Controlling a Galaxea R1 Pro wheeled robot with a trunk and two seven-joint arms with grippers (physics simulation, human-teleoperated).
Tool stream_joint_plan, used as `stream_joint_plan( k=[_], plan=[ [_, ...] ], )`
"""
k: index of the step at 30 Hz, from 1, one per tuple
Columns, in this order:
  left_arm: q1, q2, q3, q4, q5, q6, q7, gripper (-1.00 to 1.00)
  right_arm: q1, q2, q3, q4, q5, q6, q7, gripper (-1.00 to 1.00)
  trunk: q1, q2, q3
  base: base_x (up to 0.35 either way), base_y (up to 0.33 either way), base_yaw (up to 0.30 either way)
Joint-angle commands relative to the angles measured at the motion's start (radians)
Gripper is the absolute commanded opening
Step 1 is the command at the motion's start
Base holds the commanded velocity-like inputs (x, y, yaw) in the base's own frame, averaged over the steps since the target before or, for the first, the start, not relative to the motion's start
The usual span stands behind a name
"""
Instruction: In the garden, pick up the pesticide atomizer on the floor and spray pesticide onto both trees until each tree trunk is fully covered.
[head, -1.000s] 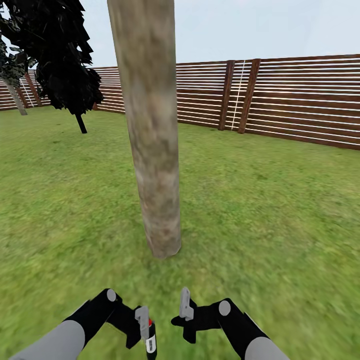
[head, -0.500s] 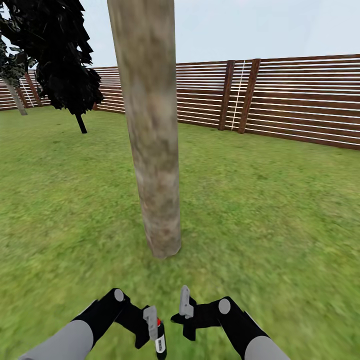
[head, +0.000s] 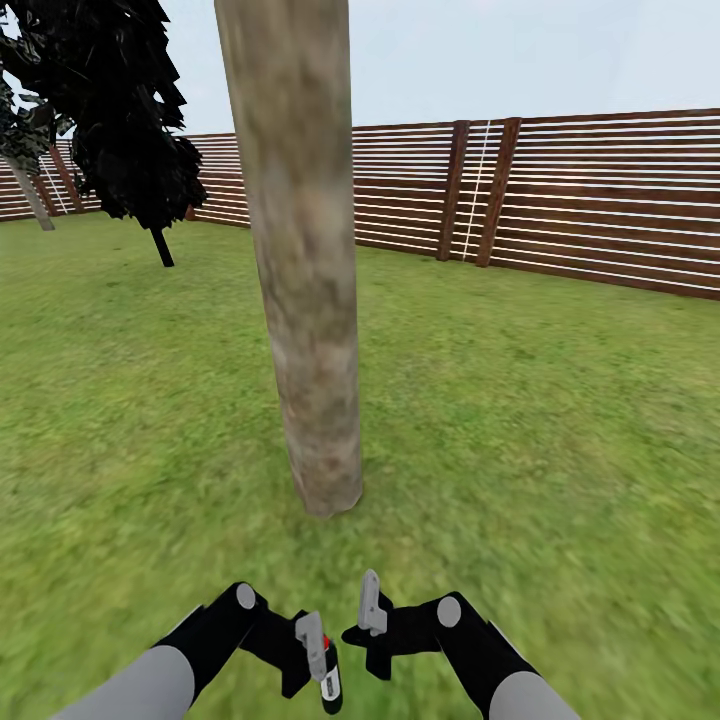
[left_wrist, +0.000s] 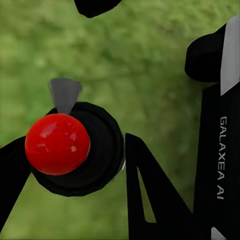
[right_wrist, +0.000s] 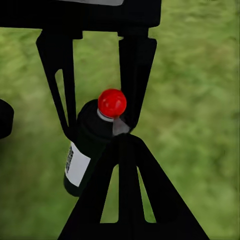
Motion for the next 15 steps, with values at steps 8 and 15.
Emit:
stream_joint_plan(
  k=[8, 15],
  plan=[
    [-0.001, -0.009, 0.0, 0.0, -0.005, -0.012, -0.001, -1.0, 0.0, 0.0, 0.0, -0.002, 0.006, -0.004, 0.001, -1.0, 0.0, 0.0, -0.001, 0.0, 0.0, 0.0],
    [-0.001, -0.02, 0.0, -0.009, -0.004, -0.012, -0.001, -1.0, 0.0, 0.0, 0.0, -0.002, 0.006, -0.004, 0.001, -1.0, 0.0, 0.0, -0.001, 0.0, 0.0, 0.0]
  ],
)
